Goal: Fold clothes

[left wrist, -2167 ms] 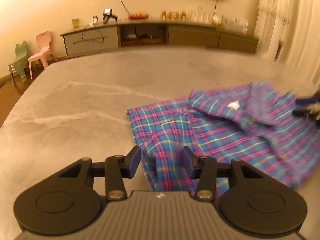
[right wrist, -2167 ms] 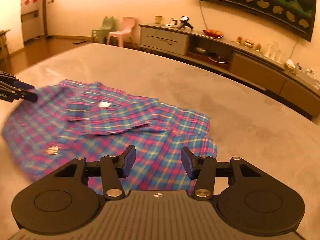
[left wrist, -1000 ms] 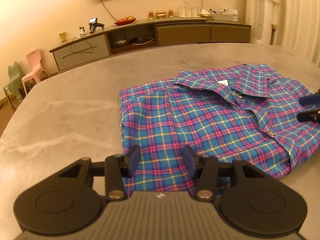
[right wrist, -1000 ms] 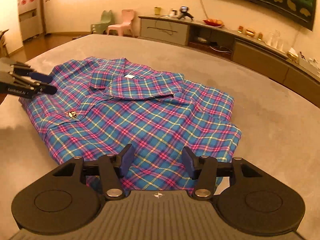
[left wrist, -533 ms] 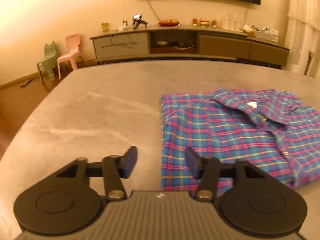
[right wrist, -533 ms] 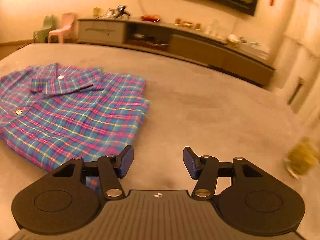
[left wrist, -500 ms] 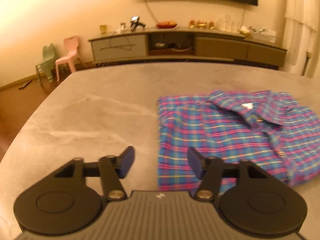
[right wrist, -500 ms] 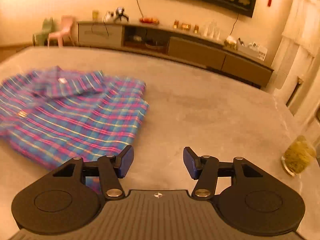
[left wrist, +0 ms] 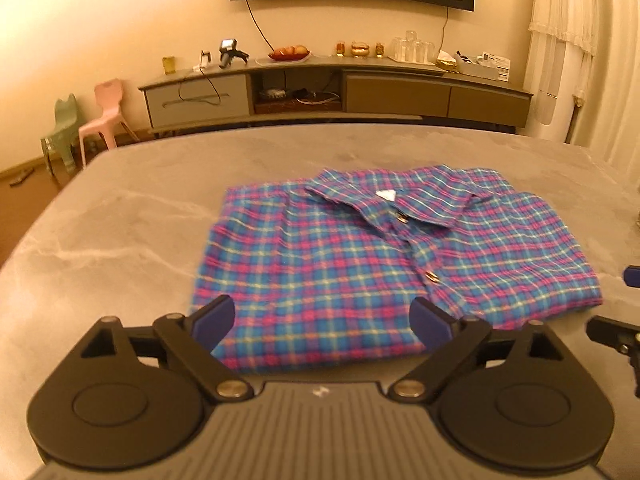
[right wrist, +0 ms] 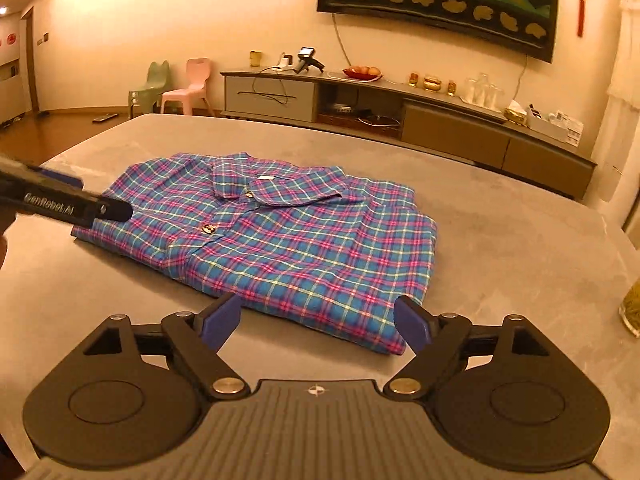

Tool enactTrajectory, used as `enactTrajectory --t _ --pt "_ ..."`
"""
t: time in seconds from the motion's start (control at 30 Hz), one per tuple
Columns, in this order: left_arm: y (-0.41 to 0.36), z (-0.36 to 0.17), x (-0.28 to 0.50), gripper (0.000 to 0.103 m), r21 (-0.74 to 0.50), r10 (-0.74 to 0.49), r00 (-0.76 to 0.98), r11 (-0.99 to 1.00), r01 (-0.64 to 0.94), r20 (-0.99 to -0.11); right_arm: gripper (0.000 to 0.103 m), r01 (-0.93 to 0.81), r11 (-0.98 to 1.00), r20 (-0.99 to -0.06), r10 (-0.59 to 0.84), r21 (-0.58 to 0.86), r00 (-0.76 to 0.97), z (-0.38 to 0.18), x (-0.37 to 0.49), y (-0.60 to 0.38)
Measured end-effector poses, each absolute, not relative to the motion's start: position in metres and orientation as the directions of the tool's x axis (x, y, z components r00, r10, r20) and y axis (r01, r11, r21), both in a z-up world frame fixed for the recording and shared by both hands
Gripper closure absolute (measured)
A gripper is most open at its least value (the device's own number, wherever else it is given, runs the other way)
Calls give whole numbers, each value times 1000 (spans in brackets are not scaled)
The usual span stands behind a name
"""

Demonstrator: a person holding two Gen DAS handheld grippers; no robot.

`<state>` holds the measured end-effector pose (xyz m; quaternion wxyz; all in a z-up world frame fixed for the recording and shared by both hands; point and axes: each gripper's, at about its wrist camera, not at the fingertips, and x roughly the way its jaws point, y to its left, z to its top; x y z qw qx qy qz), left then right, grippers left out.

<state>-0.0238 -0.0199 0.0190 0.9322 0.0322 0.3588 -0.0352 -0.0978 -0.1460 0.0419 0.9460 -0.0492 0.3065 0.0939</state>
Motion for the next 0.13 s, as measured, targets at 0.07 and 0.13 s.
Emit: enactTrajectory --t 0.07,0.13 --pt "-25 18 -26 0 38 -47 739 994 98 -672 17 -184 983 -592 135 -23 794 40 -95 -150" --pt "-28 17 -28 0 32 -60 738 993 110 -672 17 -161 987 -595 123 -11 794 38 -92 -154"
